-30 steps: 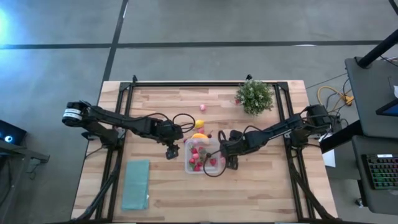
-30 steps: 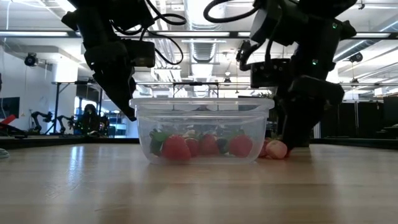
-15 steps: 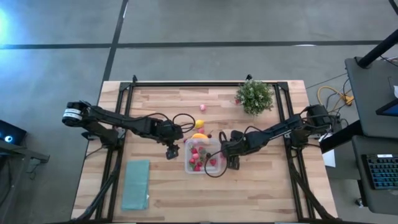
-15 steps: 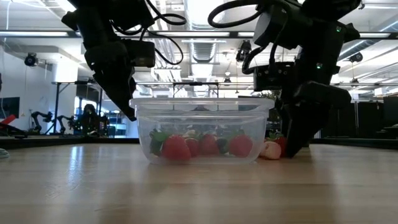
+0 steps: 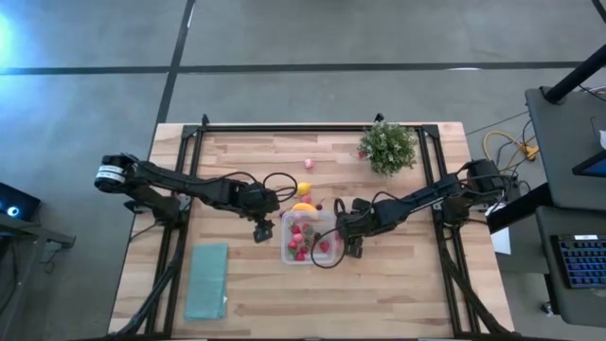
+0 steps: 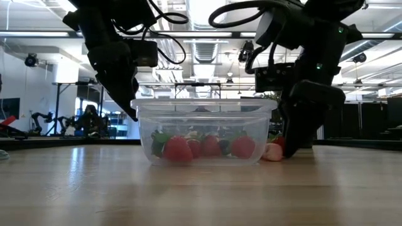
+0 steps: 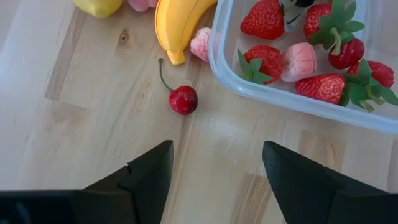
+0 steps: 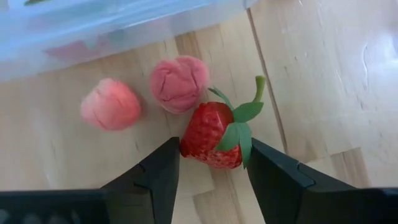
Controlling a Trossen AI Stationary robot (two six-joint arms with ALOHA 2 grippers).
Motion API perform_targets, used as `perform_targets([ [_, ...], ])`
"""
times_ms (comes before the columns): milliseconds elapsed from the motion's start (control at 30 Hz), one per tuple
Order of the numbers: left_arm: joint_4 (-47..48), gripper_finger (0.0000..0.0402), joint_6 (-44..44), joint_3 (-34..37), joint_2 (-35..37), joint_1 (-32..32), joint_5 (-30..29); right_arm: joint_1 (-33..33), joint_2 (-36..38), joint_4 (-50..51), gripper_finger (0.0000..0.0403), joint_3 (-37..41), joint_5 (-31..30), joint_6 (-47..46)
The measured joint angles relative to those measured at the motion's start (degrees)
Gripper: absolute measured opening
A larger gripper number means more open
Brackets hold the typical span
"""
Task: Pick and placing Produce into tupperware
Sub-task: Put the red strawberry into the transparent bin
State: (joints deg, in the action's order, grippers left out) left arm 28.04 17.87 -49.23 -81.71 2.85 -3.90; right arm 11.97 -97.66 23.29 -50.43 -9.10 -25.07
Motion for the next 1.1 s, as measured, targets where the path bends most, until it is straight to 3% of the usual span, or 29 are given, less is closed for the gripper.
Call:
perform_targets([
  [333,-0.1,0.0233,0.0,0.0,0.0,0.0,0.0,0.1,5.2,0.5,0.0171,0.0,-7.0,-6.8],
  [600,-0.1,0.0233,0.0,0.0,0.0,0.0,0.0,1.2,8.7,1.4,0.0171,-5.8,-6.0,-8.1],
  [800,-0.4,0.0233,0.0,0.0,0.0,0.0,0.0,2.2,3.9,-1.5,0.0171,-17.2,-5.7,-3.3],
  [1100,-0.6,0.0233,2.0,0.0,0.0,0.0,0.0,2.0,-7.0,10.7,0.0195,-28.6,-1.7,-1.9],
])
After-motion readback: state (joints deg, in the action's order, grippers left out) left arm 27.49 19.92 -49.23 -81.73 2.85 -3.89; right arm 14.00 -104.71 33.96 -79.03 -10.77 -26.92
